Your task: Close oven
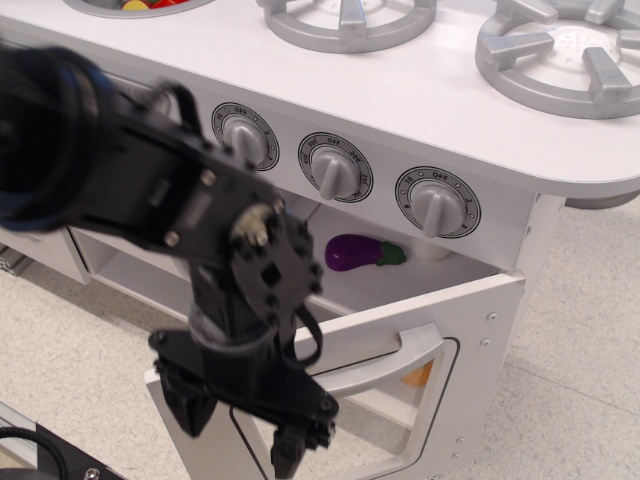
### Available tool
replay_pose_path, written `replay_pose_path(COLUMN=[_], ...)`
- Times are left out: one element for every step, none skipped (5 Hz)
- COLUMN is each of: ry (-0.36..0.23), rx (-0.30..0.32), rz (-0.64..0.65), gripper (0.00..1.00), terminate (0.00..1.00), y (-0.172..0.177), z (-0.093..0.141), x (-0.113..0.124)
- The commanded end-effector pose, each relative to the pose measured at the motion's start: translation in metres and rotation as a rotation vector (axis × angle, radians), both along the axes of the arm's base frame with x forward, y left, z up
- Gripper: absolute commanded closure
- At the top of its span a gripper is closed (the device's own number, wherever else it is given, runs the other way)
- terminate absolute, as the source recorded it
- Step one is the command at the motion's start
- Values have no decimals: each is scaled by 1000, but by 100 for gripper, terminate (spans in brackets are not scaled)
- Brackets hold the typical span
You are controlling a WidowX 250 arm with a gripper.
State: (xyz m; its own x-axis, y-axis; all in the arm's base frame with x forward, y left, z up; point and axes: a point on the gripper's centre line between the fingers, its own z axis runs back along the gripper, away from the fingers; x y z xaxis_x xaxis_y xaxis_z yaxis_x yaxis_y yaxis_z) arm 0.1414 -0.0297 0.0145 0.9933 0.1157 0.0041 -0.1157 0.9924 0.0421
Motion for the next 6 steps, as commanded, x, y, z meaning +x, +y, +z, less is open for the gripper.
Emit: replay_pose_path(ry=[-60,-139,-184,-226,-258,-274], rx=[24,23,50,73,81,81], rz=[48,93,118,124,167,198], gripper=[0,0,0,0,0,0], terminate=[0,0,0,0,0,0], y=[12,29,41,51,60,64], z=[-25,-18,-18,-17,-16,-14], x=[16,39,61,80,101,117])
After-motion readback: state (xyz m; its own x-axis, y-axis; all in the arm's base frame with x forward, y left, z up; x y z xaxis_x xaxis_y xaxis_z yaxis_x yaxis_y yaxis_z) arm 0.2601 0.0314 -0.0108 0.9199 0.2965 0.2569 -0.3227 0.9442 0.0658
